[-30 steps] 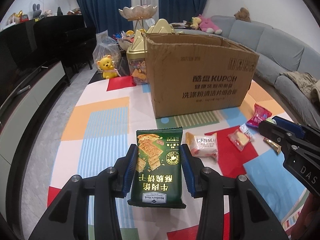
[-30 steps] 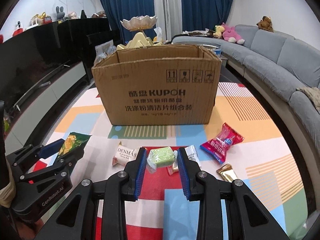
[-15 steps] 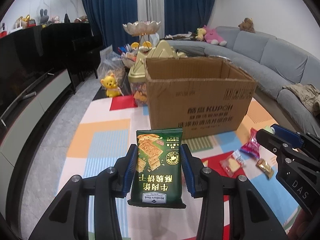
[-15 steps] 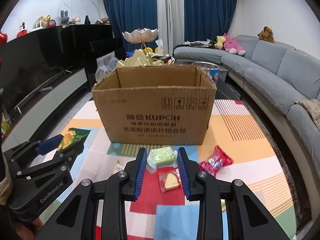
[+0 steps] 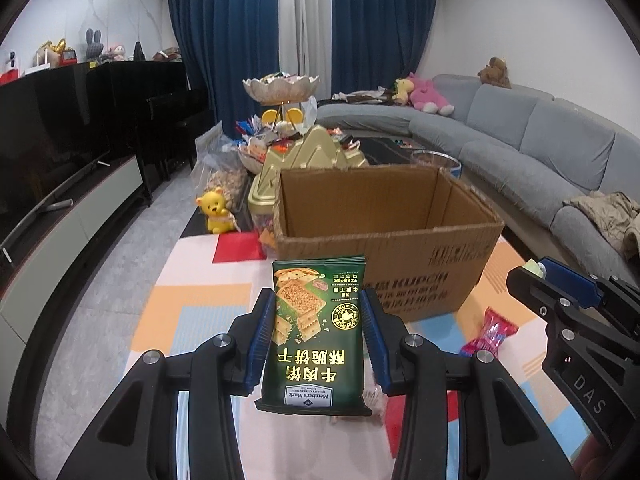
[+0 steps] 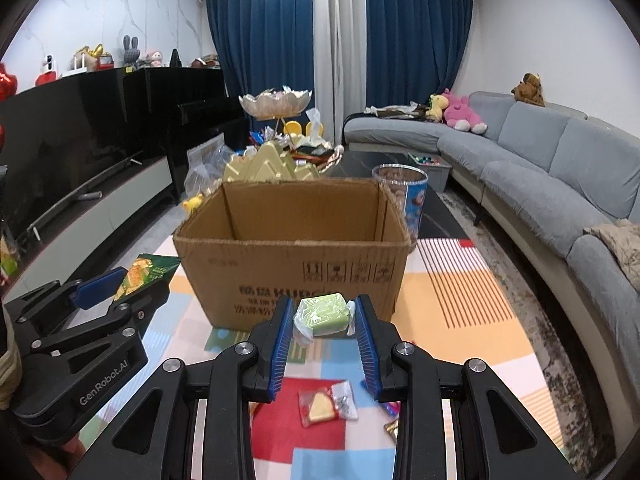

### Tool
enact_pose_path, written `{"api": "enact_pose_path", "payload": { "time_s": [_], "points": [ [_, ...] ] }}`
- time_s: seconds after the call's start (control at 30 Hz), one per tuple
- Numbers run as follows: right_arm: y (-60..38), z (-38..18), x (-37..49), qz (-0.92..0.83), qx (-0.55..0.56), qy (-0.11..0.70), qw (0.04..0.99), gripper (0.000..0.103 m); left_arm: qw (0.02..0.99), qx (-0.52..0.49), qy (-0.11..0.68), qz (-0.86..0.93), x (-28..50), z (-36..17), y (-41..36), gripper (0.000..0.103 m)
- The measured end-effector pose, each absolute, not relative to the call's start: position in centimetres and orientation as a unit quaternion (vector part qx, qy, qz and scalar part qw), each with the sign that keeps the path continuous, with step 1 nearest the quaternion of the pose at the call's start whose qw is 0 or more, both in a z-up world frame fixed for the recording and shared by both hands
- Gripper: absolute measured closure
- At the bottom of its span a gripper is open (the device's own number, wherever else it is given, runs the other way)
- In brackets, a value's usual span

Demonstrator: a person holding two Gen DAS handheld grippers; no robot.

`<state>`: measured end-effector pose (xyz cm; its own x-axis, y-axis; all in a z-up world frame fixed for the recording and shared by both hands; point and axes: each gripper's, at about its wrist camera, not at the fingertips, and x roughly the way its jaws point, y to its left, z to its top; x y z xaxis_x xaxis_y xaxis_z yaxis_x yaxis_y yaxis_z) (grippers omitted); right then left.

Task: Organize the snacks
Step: 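Lift the cracker pack and green candy and carry both over the box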

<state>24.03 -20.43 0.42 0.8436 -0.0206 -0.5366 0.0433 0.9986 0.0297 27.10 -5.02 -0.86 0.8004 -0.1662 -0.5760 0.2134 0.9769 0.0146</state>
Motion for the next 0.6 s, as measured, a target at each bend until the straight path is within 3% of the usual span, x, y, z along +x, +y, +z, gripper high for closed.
{"api": "enact_pose_path", "payload": {
  "time_s": [0.6],
  "points": [
    [-21.5, 4.3, 27.2, -0.019, 0.003, 0.234, 0.972, 0.070, 0.958, 0.033, 0.268, -0.097, 31.4, 2.5, -7.1, 0.061]
  ]
}}
